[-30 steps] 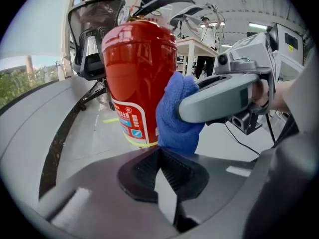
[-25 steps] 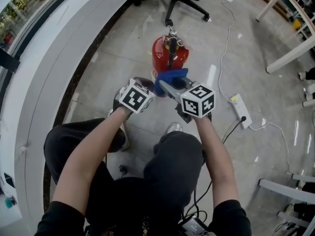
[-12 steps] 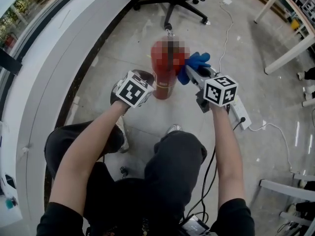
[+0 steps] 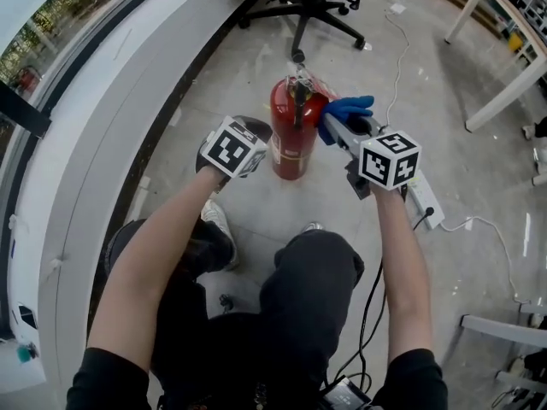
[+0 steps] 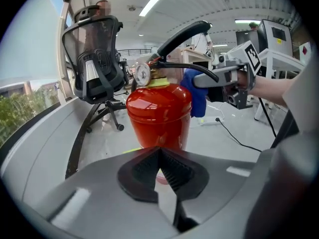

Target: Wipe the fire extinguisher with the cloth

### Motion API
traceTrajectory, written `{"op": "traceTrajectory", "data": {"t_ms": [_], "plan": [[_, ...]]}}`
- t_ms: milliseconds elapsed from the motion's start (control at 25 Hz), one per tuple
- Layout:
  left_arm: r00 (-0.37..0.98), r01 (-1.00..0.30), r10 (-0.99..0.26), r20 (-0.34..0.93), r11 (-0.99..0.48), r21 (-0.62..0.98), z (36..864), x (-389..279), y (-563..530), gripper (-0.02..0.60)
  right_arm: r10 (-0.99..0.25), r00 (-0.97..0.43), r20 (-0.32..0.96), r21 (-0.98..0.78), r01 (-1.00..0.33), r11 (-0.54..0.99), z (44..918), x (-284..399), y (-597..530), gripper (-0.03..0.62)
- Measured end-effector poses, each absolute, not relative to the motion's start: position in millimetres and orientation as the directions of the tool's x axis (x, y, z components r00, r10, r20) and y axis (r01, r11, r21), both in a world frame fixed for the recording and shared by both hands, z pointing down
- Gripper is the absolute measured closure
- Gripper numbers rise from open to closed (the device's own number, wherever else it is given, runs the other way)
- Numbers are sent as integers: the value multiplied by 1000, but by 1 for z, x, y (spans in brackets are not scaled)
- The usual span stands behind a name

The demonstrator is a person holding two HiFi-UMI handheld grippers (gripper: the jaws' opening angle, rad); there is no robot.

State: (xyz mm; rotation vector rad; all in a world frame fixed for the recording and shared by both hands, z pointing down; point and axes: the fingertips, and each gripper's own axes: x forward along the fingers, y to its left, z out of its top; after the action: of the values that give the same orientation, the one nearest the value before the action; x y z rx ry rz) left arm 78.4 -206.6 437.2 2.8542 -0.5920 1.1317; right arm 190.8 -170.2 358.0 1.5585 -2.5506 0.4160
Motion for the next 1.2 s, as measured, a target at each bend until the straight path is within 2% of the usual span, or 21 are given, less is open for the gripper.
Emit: {"op": "traceTrajectory", "data": {"t_ms": [360,840,1200], "plan": [[682,-318,-326,655,-938,-135,437,91,-212,578,-812,-547,203,-182,-836,518,343,145,-155,525],[687,-198,-292,666,-956,-215,432,84,-221,577,-881,-435,186,-203,-894,399,333,182,-186,525],[684,-321,-371,628,-926,-197,395,63,-243,577,-905,-347,245,-180,-934,309,332,208,-222,525]]}}
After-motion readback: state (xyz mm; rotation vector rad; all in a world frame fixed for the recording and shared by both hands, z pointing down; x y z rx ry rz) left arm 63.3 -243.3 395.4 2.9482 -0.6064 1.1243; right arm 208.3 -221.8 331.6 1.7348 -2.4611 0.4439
